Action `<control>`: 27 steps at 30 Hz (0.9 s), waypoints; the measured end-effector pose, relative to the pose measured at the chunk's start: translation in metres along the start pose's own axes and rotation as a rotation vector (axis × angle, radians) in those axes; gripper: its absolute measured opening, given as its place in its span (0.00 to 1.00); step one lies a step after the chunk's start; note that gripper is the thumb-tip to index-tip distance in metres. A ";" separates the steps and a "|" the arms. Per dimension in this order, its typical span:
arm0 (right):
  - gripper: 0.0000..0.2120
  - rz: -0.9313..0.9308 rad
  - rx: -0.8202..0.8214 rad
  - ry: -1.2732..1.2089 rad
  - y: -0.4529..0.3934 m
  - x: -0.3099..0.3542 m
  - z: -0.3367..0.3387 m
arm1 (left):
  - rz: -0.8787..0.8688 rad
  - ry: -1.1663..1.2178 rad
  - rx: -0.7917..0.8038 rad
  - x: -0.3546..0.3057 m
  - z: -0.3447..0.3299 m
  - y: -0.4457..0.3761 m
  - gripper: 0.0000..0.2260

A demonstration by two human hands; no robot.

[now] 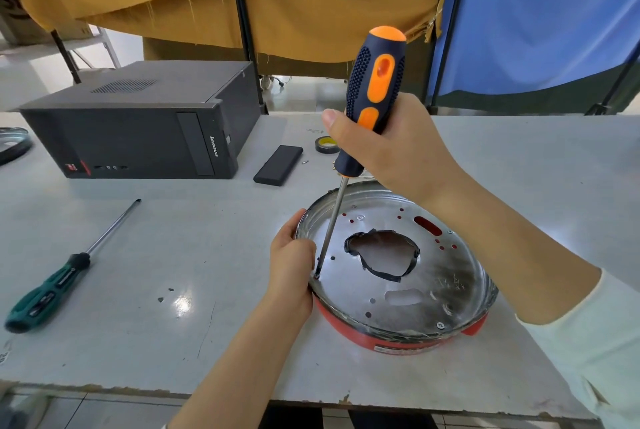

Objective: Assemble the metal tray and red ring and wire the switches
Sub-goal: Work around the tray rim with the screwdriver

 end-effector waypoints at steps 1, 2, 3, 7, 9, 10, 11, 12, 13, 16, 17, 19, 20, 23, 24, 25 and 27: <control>0.18 0.000 0.004 0.005 0.000 0.000 -0.001 | 0.001 -0.002 -0.001 0.000 0.000 0.000 0.32; 0.18 0.002 0.009 0.011 0.000 -0.001 -0.001 | 0.002 -0.002 -0.001 0.000 0.000 0.000 0.32; 0.18 0.000 0.014 0.016 0.000 -0.001 -0.002 | 0.003 0.000 0.000 0.000 0.000 0.001 0.32; 0.18 -0.007 0.047 0.020 -0.002 -0.002 -0.004 | 0.004 0.011 0.007 -0.001 0.000 0.001 0.32; 0.17 -0.018 0.085 0.031 -0.005 -0.002 -0.005 | 0.002 0.010 0.008 -0.001 0.000 0.001 0.32; 0.17 -0.026 0.107 0.041 -0.006 -0.003 -0.006 | 0.000 0.009 0.011 -0.001 0.000 0.001 0.31; 0.16 -0.035 0.123 0.057 -0.008 -0.003 -0.006 | -0.002 0.008 0.014 -0.001 0.000 0.001 0.31; 0.16 -0.046 0.130 0.071 -0.009 -0.004 -0.007 | -0.002 0.007 0.017 -0.001 0.000 0.001 0.31; 0.15 -0.058 0.130 0.071 -0.010 -0.005 -0.007 | -0.002 0.005 0.022 -0.001 0.000 0.001 0.31; 0.06 -0.073 0.142 -0.074 -0.013 -0.005 -0.011 | -0.009 -0.001 0.039 -0.003 -0.002 0.003 0.30; 0.04 -0.089 0.145 -0.173 -0.013 -0.005 -0.014 | -0.013 0.001 0.042 -0.003 -0.002 0.003 0.30; 0.04 -0.143 0.102 -0.404 -0.010 -0.006 -0.023 | -0.025 0.006 0.051 -0.003 -0.002 0.002 0.29; 0.05 -0.159 0.061 -0.471 -0.009 -0.006 -0.028 | -0.029 0.007 0.058 -0.002 -0.002 0.002 0.29; 0.08 -0.162 0.027 -0.536 -0.005 -0.007 -0.036 | -0.029 -0.005 0.068 -0.001 -0.002 0.000 0.30; 0.10 -0.160 0.063 -0.581 -0.005 -0.005 -0.037 | -0.030 -0.014 0.073 -0.001 -0.002 0.000 0.30; 0.10 -0.166 0.106 -0.641 -0.005 -0.004 -0.039 | -0.031 -0.021 0.076 -0.001 -0.002 -0.001 0.31; 0.13 -0.196 0.182 -0.752 -0.005 -0.002 -0.037 | -0.035 -0.027 0.080 0.000 -0.001 -0.002 0.31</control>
Point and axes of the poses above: each hand's wrist, its own y-axis away from the middle knuckle, its own z-axis out of the back of the hand, x = y × z, the point moved 5 cm from there along -y, towards the middle knuckle, and after that the axes turned 1 degree about z, right-handed, at the moved point
